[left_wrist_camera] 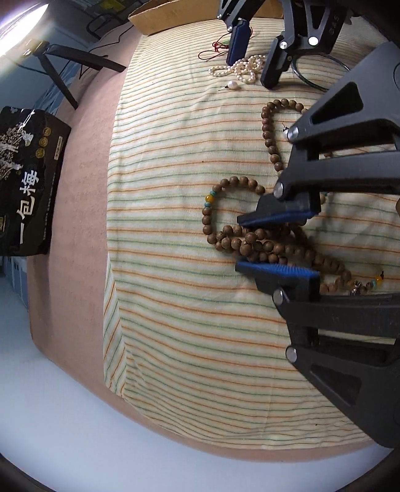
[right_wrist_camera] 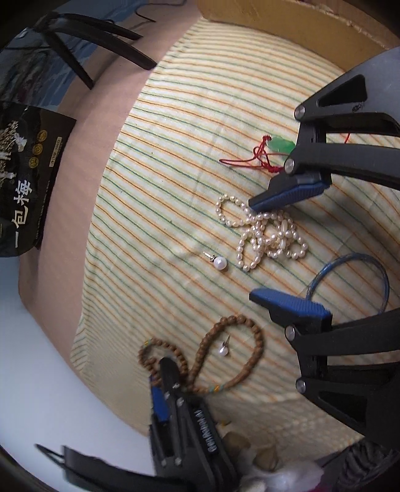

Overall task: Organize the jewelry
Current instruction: 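Close left gripper on wooden bead necklace while right gripper closes on pearls, then lift and carry wooden beads in left gripper to box while right carries pearls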

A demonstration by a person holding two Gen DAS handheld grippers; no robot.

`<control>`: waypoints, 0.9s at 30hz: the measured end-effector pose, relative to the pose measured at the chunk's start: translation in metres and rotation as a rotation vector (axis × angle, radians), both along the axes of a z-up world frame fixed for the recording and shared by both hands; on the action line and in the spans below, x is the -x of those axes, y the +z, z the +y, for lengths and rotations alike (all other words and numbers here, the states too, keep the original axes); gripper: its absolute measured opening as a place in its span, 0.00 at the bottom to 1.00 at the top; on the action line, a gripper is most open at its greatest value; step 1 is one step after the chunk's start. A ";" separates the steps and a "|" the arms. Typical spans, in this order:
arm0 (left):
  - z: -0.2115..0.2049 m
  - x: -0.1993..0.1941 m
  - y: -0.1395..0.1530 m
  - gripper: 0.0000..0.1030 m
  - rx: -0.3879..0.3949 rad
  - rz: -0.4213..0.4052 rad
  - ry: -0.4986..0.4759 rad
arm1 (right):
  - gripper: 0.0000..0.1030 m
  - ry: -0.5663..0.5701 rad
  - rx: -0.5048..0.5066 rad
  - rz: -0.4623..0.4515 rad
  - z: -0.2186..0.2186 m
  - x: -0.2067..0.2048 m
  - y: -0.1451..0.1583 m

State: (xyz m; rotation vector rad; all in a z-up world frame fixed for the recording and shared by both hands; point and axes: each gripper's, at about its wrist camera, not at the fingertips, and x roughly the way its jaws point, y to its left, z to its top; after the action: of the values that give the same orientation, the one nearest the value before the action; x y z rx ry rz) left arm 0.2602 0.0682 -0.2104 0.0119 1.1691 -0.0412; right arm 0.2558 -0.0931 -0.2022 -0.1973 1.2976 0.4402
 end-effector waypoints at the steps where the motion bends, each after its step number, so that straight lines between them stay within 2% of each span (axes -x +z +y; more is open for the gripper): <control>1: 0.001 0.000 0.001 0.16 0.005 -0.001 0.001 | 0.38 0.008 0.021 -0.012 0.002 0.002 0.000; 2: 0.001 0.001 0.001 0.16 0.005 -0.002 0.000 | 0.35 0.012 0.034 -0.022 0.004 0.003 -0.001; 4: 0.002 0.002 0.001 0.15 0.006 -0.005 0.000 | 0.20 0.015 0.039 -0.035 0.003 0.005 -0.001; 6: 0.002 0.002 0.003 0.14 0.016 -0.003 0.002 | 0.17 0.012 0.017 -0.036 0.000 0.005 -0.002; 9: 0.002 0.005 0.007 0.13 0.048 0.000 0.007 | 0.09 0.012 0.018 -0.049 -0.004 0.006 -0.001; 14: 0.000 0.014 0.026 0.12 0.085 -0.031 -0.001 | 0.06 0.010 -0.001 -0.069 -0.015 0.008 0.010; 27: -0.002 0.037 0.097 0.12 0.232 -0.169 0.009 | 0.06 -0.051 -0.135 -0.166 -0.050 0.014 0.080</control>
State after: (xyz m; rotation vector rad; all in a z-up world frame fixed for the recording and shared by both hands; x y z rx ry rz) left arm 0.2228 0.0659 -0.1133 -0.1918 0.9900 -0.1651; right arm 0.2415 -0.1429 -0.1226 -0.0848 1.1040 0.4564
